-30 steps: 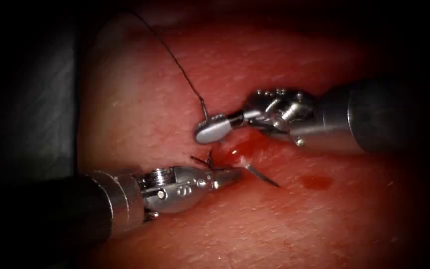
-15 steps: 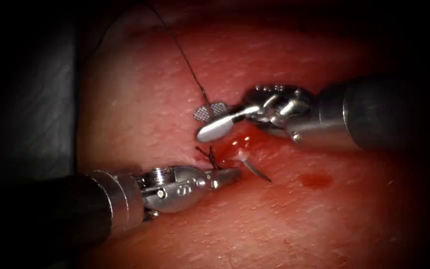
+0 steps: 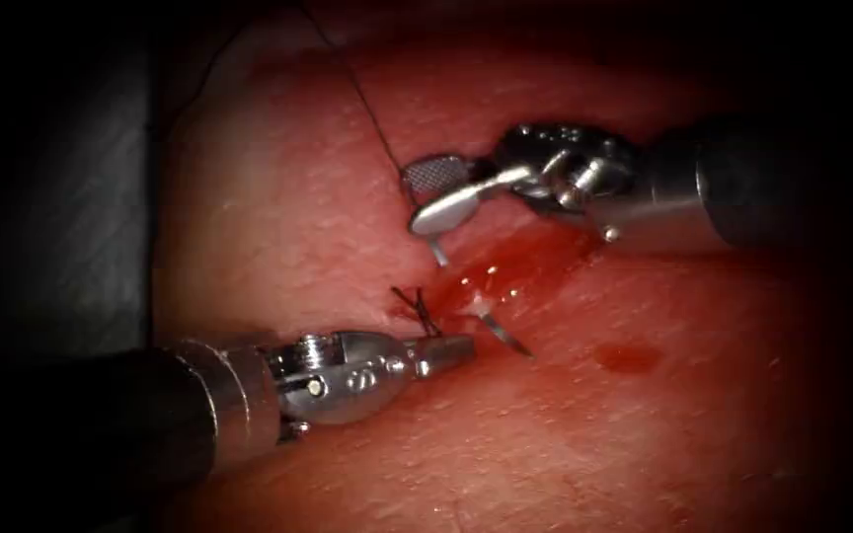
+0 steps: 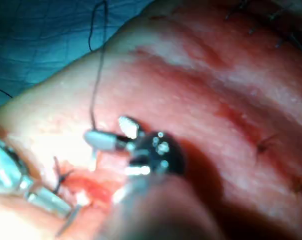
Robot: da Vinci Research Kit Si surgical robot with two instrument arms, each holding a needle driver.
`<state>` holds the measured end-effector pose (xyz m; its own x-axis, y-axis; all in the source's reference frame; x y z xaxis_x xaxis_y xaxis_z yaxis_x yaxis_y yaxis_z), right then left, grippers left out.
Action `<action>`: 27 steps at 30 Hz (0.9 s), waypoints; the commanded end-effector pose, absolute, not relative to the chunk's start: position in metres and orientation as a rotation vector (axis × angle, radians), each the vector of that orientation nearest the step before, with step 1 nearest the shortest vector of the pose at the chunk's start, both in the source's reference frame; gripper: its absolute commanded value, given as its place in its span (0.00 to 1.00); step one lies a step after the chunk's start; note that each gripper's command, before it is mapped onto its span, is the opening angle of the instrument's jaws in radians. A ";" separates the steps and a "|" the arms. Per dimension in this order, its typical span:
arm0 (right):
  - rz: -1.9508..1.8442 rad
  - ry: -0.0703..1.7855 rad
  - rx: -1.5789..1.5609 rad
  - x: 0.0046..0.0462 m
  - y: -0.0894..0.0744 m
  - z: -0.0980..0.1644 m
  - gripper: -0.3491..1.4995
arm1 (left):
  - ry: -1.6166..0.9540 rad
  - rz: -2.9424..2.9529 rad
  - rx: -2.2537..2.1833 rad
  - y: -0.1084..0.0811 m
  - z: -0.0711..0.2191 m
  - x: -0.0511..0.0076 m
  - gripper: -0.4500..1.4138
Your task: Wound Closure
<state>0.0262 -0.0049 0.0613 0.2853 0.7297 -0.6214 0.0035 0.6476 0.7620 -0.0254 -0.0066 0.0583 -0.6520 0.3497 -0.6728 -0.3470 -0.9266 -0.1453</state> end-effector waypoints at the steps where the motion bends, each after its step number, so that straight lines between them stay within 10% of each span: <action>1: 0.546 1.199 0.745 0.0269 -0.006 0.062 0.81 | -0.010 2.551 -1.044 -0.007 0.059 -0.0261 0.00; 4: 0.510 1.216 0.772 0.0276 -0.006 0.061 0.69 | -0.008 2.555 -1.048 -0.007 0.059 -0.0263 0.00; 19: 0.424 1.236 0.855 0.0283 -0.008 0.061 0.70 | -0.008 2.555 -1.047 -0.007 0.059 -0.0264 0.00; 27: 0.375 1.132 0.929 0.0283 -0.008 0.061 0.00 | -0.007 2.560 -1.052 -0.007 0.059 -0.0264 0.00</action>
